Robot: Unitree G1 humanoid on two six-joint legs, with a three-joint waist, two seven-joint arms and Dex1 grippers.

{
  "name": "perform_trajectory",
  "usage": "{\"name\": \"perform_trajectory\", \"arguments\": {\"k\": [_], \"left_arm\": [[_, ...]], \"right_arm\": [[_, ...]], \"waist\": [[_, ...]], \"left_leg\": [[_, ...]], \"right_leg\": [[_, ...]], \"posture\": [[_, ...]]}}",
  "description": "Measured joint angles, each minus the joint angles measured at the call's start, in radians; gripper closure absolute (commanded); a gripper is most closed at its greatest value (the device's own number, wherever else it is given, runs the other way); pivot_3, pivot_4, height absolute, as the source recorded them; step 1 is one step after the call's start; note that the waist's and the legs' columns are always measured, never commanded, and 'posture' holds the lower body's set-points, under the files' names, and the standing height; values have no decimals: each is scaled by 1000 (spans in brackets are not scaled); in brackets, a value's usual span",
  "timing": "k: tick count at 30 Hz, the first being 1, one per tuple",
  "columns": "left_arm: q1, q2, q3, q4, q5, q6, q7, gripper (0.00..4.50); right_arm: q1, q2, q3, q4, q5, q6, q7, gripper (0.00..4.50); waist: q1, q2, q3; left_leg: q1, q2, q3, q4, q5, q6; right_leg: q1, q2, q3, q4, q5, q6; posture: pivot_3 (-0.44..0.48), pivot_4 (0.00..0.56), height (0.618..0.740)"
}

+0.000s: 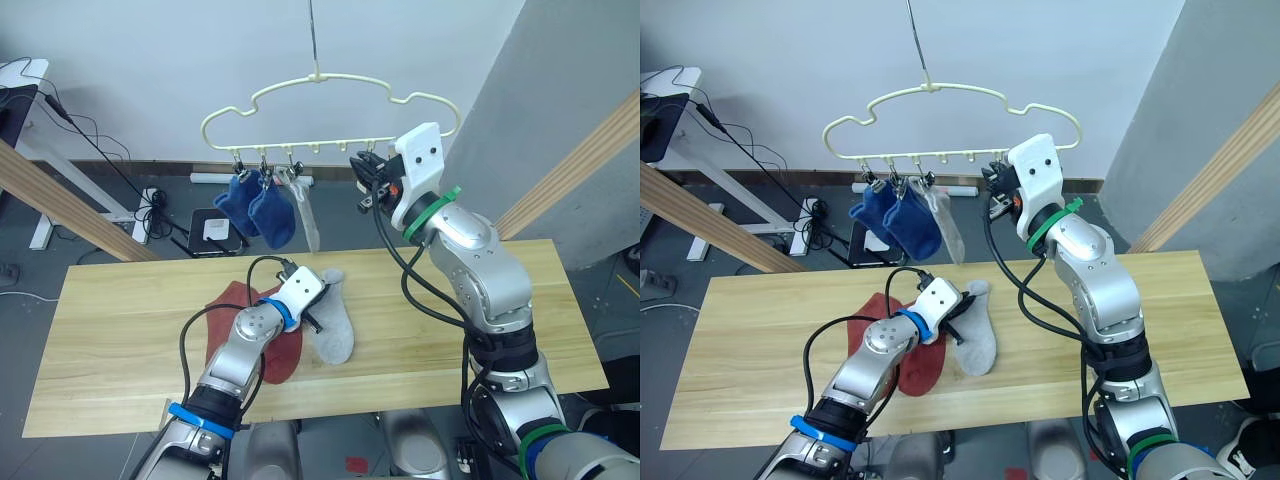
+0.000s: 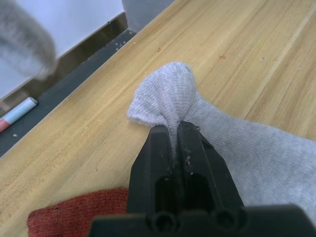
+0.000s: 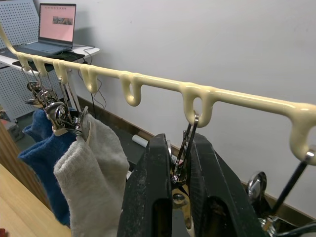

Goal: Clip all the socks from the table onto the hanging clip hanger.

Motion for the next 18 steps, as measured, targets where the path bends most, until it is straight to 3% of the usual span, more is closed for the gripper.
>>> {"name": "perform_trajectory", "arguments": {"k": [9, 18], "left_arm": [[-87, -11, 17, -4, 34, -357, 56, 4500], [-154, -27, 20, 9, 109, -501, 135, 4500]], "right_arm": [[0, -1, -1, -9, 3, 13, 1, 4392], [8, -4, -7, -45, 35, 39, 2, 4392]], "waist": [[2, 0, 0], [-15, 0, 0]], "left_leg": [[0, 0, 0, 0, 0, 0], [0, 0, 0, -1, 0, 0]], "right_leg": [[0, -1, 0, -1, 0, 0], [0, -1, 0, -2, 0, 0]], "posture": [[-254, 321, 733], [-260, 320, 733]]}}
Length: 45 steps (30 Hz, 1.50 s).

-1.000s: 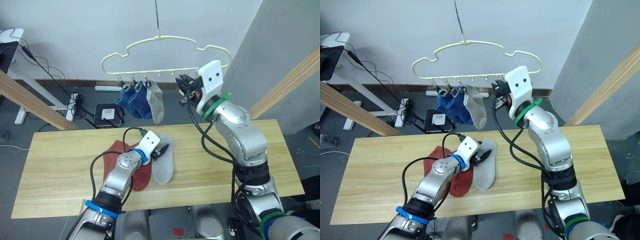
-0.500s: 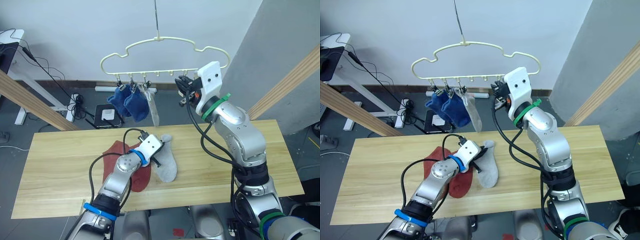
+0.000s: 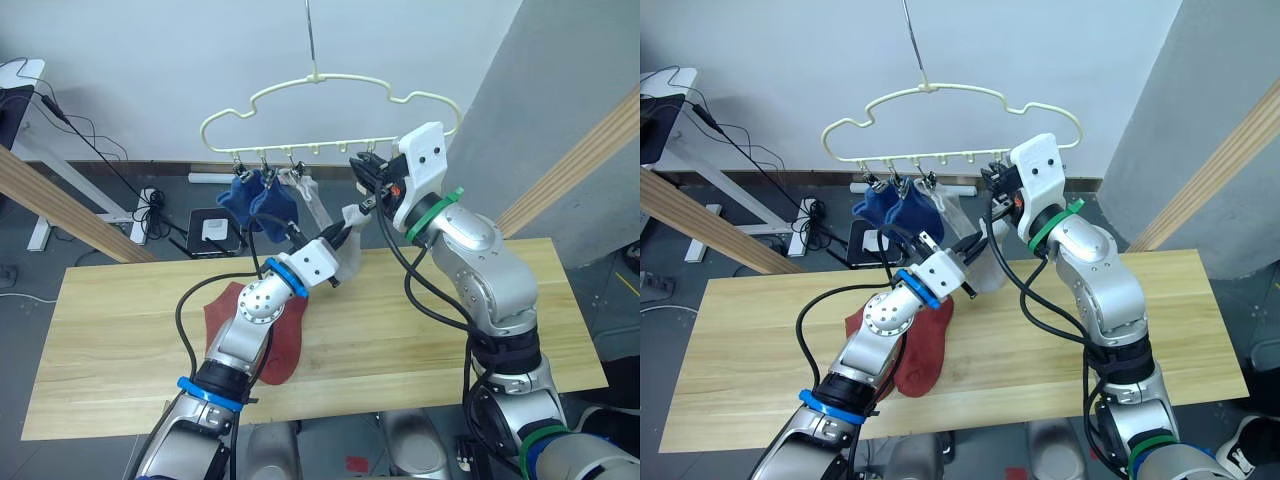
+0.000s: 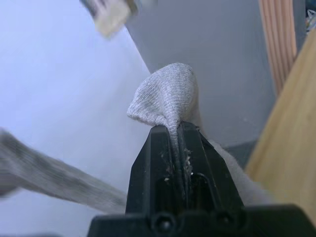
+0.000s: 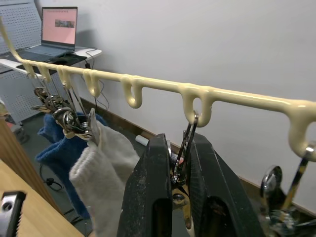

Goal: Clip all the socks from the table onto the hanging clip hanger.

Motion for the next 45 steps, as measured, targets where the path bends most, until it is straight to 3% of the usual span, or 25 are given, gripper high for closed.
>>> {"name": "perform_trajectory", "arguments": {"k": [21, 45], "left_arm": [[-85, 10, -31, 29, 34, -2, -93, 4500], [-99, 22, -28, -34, 34, 24, -89, 4500]], "right_arm": [[5, -6, 4, -13, 36, 26, 0, 4392], [28, -51, 50, -13, 4, -38, 2, 4392]], "waist": [[-8, 0, 0], [-7, 0, 0]], "left_leg": [[0, 0, 0, 0, 0, 0], [0, 0, 0, 0, 0, 0]], "right_leg": [[0, 0, 0, 0, 0, 0], [0, 0, 0, 0, 0, 0]], "posture": [[-256, 322, 733], [-242, 324, 733]]}}
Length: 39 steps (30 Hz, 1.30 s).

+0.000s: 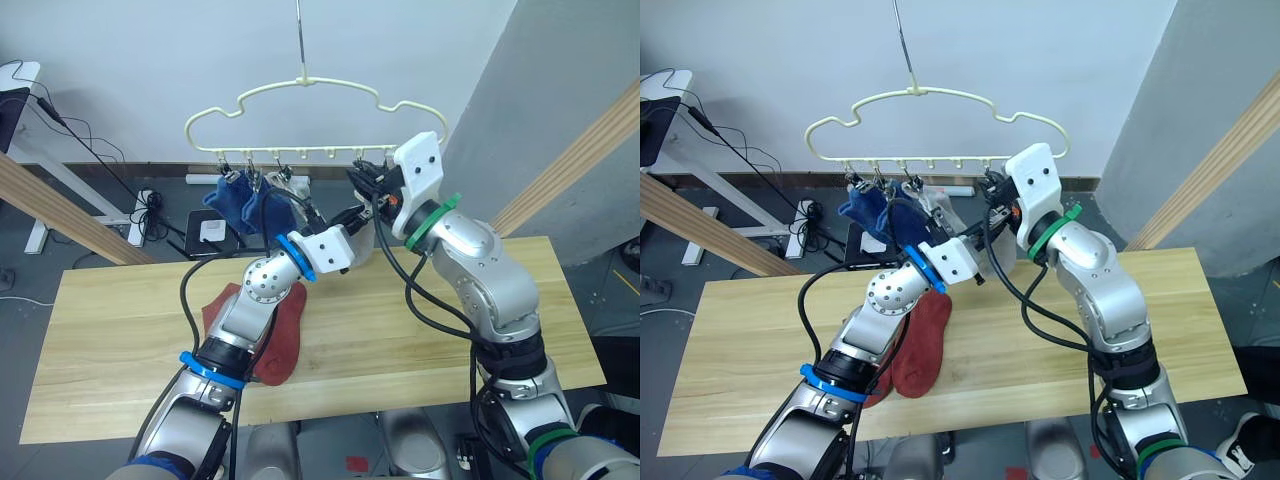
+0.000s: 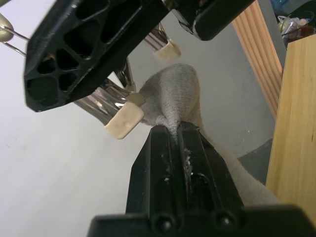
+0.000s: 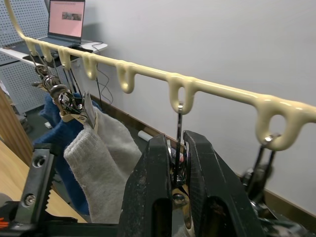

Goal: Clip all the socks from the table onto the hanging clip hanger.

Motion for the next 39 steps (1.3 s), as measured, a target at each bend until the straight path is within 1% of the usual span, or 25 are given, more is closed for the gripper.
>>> {"name": "perform_trajectory", "arguments": {"k": [13, 20, 22, 23, 28, 29, 32, 35, 39], "left_arm": [[2, 10, 14, -30, 1, 15, 20, 4500], [2, 11, 18, -30, 10, 15, 31, 4500], [2, 11, 18, -29, 10, 15, 35, 4500], [2, 11, 18, -29, 10, 15, 38, 4500], [-4, 11, 18, -29, 10, 14, 42, 4500], [-5, 11, 18, -29, 10, 14, 42, 4500], [-6, 11, 18, -29, 10, 14, 42, 4500], [-7, 11, 18, -28, 10, 14, 42, 4500], [-13, 5, 20, -24, 5, 18, 42, 4500]], "right_arm": [[5, -26, 37, 0, -53, -69, 20, 4392], [6, -29, 38, 1, -73, -72, 26, 4392], [6, -26, 37, 1, -74, -71, 25, 3640], [6, -22, 36, 1, -73, -69, 24, 3419], [7, -5, 21, 1, -55, -35, 18, 1561], [7, -1, 17, 1, -48, -25, 18, 1283], [8, 3, -6, -11, -23, 17, 22, 1283], [22, -11, -24, -64, 17, 55, 43, 1283], [80, -75, -54, -176, 107, 134, 98, 1283]], "waist": [[1, 0, 0], [2, 0, 0], [2, 0, 0], [2, 0, 0], [2, 0, 0], [2, 0, 0], [2, 0, 0], [3, 0, 0], [4, 0, 0]], "left_leg": [[0, 0, 0, 0, 0, 0], [0, 0, 0, 0, 0, 0], [0, 0, 0, 0, 0, 0], [0, 0, 0, 0, 0, 0], [0, 0, 0, 0, 0, 0], [0, 0, 0, 0, 0, 0], [0, 0, 0, 0, 0, 0], [0, 0, 0, 0, 0, 0], [-1, 0, 0, 0, 0, 0]], "right_leg": [[0, 0, 0, 0, 0, 0], [0, 0, 0, 0, 0, 0], [0, 0, 0, 0, 0, 0], [0, 0, 0, 0, 0, 0], [0, 0, 0, 0, 0, 0], [0, 0, 0, 0, 0, 0], [0, 0, 0, 0, 0, 0], [0, 0, 0, 0, 0, 0], [0, 0, 0, -1, 0, 0]], "posture": [[-239, 324, 733], [-233, 320, 733], [-234, 318, 733], [-234, 318, 733], [-235, 318, 733], [-235, 318, 733], [-234, 320, 733], [-236, 322, 733], [-249, 328, 733]]}}
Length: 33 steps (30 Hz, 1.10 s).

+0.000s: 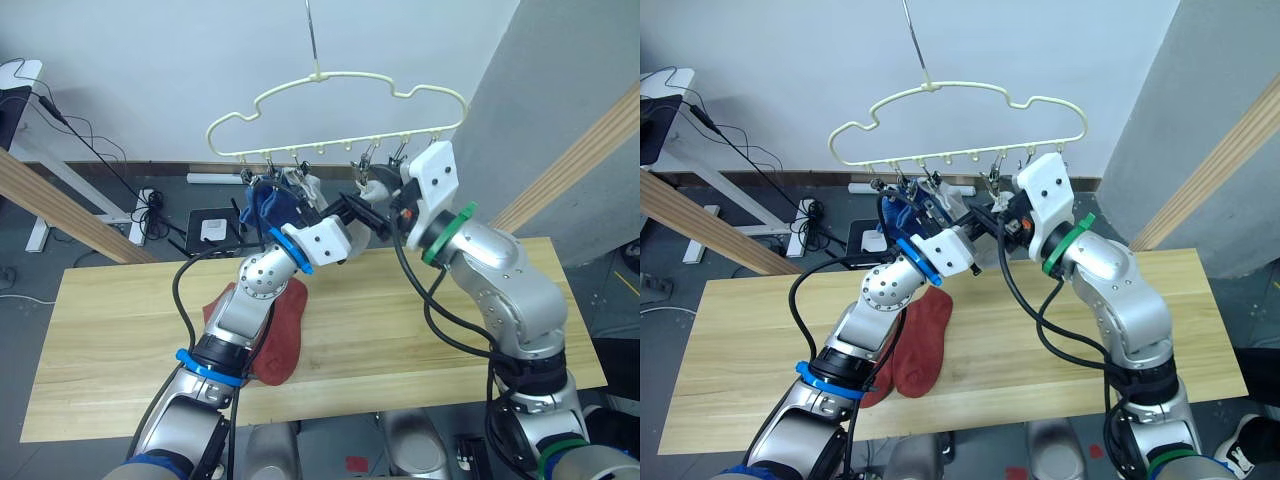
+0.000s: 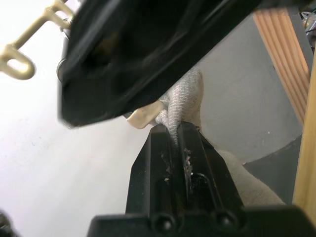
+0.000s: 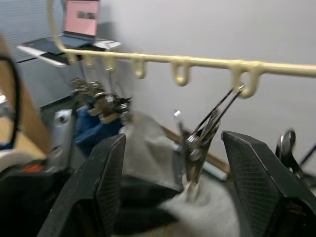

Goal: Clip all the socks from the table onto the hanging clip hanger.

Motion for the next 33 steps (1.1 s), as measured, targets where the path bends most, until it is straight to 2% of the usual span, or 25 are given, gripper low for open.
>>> {"name": "perform_trajectory", "arguments": {"k": [2, 8, 15, 19, 23, 27, 30, 33], "left_arm": [[1, -9, 1, 0, -16, 12, -1, 4500], [17, -28, 3, -12, -109, 69, -48, 2844], [65, -22, 52, -113, -249, 191, -122, 958], [115, 31, 85, -208, -357, 289, -208, 958], [146, 109, 141, -332, -519, 458, -297, 958], [134, 176, 201, -437, -673, 614, -348, 958], [116, 207, 228, -462, -714, 674, -355, 958], [101, 217, 234, -465, -719, 693, -354, 911]], "right_arm": [[20, -30, -4, -41, 35, 28, 25, 1283], [35, -85, -40, -87, 106, 72, 51, 1209], [47, -127, -43, -116, 129, 66, 52, 1209], [64, -155, -49, -129, 116, 34, 44, 1209], [93, -164, -52, -130, 65, -8, 1, 1209], [94, -133, -51, -123, 36, -26, -49, 1209], [94, -106, -51, -109, 16, -31, -82, 1209], [92, -84, -51, -84, 1, -32, -109, 1796]], "waist": [[0, 0, 0], [-4, 0, 0], [-3, 0, 0], [-3, 0, 0], [-3, 0, 0], [-1, 0, 0], [0, 0, 0], [1, 0, 0]], "left_leg": [[0, 0, 0, 0, 0, 0], [1, 0, 0, 0, 0, 1], [1, 0, 0, 0, 0, 1], [1, 0, 0, 0, 0, 1], [1, 0, 0, 0, 0, 1], [1, 0, 0, 0, 0, 1], [1, 0, 0, 0, 0, 0], [1, 0, 0, 0, 0, 0]], "right_leg": [[0, 0, 0, 0, 0, 0], [0, 1, 0, 1, 0, 0], [1, 1, 0, 0, 0, 0], [1, 1, 0, 0, 0, 0], [1, 1, 0, 0, 0, 0], [1, 1, 0, 0, 0, 0], [1, 1, 0, 0, 0, 0], [1, 1, 0, 0, 0, 0]], "posture": [[-252, 329, 733], [-257, 332, 733], [-259, 333, 733], [-257, 333, 733], [-249, 332, 733], [-233, 329, 733], [-224, 327, 733], [-223, 327, 733]]}}
